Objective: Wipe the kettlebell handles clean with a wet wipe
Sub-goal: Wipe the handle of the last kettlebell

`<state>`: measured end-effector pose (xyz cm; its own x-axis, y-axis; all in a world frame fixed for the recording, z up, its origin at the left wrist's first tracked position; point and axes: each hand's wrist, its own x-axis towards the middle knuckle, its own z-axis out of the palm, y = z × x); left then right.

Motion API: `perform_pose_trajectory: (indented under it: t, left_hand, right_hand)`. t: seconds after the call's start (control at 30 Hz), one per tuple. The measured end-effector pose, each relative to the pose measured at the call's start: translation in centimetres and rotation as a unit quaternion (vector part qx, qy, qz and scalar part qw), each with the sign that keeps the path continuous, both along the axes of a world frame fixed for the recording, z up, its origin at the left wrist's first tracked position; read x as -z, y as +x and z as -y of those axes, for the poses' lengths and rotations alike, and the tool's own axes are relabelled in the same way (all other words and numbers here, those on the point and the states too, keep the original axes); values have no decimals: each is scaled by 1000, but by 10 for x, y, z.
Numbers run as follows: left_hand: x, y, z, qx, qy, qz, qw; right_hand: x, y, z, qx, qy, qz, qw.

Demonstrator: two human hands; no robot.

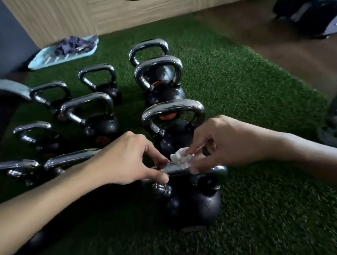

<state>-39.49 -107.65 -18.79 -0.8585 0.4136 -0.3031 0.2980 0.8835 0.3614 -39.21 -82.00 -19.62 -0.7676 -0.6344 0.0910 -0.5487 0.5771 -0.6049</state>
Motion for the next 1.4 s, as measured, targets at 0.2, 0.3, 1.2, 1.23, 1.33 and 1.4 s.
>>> perform_pose_trajectory:
  t: [0.2,0.3,1.2,1.23,1.33,1.4]
  left_hand:
    - [12,2,8,-10,47,-22,999]
    - [14,6,9,-22,71,-44,996]
    - [54,41,25,99,101,-310,940]
    - [55,38,30,104,105,-319,936]
    - [54,35,44,76,123,-315,938]
    - [53,34,51,45,131,-310,941]
  right_hand:
    - [6,7,6,44,-10,-19,999]
    - [2,5,15,54,5,-13,998]
    - [37,39,0,181,-108,-64,975]
    - [40,38,0,186,-117,-66,973]
    - [62,39,-9,226,-152,-44,961]
    - [77,42,-7,250,-196,-16,948]
